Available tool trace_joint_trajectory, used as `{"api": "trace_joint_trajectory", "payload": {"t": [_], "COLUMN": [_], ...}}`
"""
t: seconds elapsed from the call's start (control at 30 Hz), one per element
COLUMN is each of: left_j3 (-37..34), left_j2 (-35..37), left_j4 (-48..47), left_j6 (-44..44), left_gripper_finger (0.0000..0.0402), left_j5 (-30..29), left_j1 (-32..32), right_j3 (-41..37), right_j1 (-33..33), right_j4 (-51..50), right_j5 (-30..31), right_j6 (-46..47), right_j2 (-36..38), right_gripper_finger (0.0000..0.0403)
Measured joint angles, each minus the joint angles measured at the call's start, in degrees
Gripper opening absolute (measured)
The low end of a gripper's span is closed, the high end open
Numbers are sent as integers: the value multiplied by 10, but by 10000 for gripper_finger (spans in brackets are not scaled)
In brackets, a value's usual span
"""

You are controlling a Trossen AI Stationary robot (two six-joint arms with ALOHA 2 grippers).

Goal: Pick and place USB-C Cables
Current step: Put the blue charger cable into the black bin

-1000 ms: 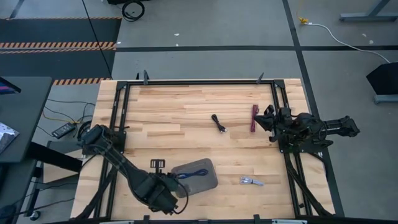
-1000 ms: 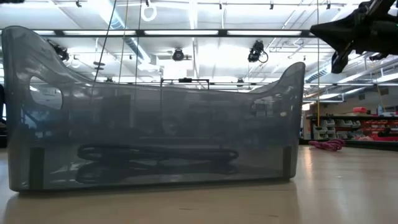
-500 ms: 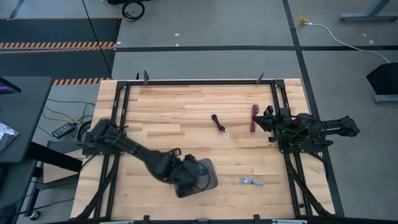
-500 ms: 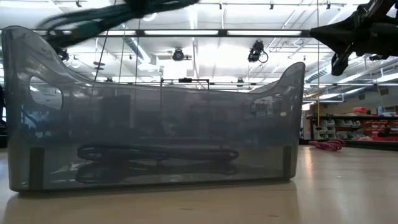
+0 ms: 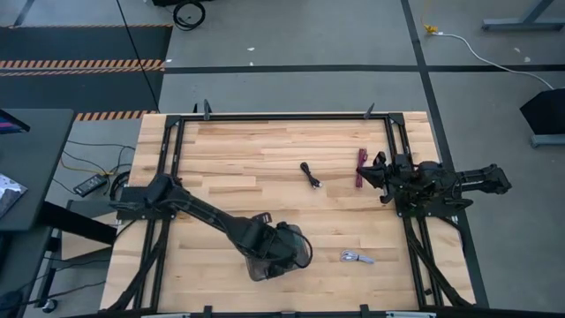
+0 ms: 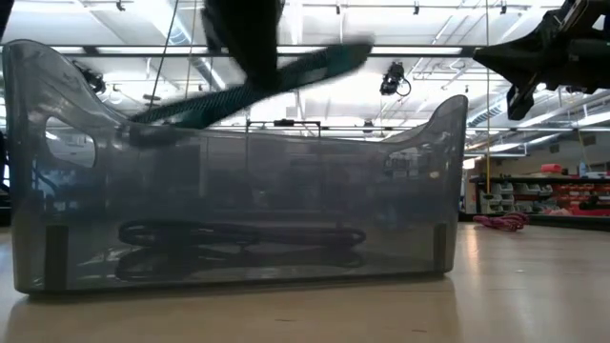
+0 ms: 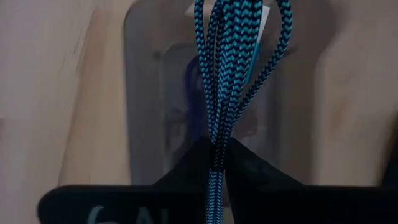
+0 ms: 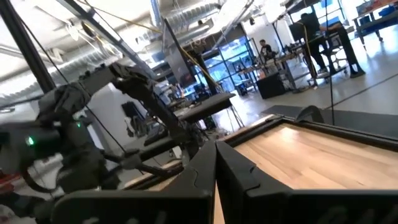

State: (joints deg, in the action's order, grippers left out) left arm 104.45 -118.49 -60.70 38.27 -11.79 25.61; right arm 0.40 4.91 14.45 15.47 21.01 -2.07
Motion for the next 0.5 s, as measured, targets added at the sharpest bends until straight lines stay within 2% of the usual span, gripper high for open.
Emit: {"api": "trace_joint_trajectory", "payload": {"t": [0.17, 0.3, 0.5], "left_j3": [0, 0, 0], "left_j2": [-26, -33, -33], "left_j4": [22, 4, -23], "left_j6": [1, 7, 15], "left_gripper_finger": [39, 49, 126], "left_j5": [-8, -9, -11], "left_j1": [3, 4, 3], "right_j3": [0, 0, 0], "right_j1": [0, 0, 0], "right_j4": [-4, -1, -3], "right_j5": [-4, -4, -6], "right_j6": [0, 1, 1], "right_j2": [-6, -6, -6], "right_gripper_finger": [14, 14, 14]}}
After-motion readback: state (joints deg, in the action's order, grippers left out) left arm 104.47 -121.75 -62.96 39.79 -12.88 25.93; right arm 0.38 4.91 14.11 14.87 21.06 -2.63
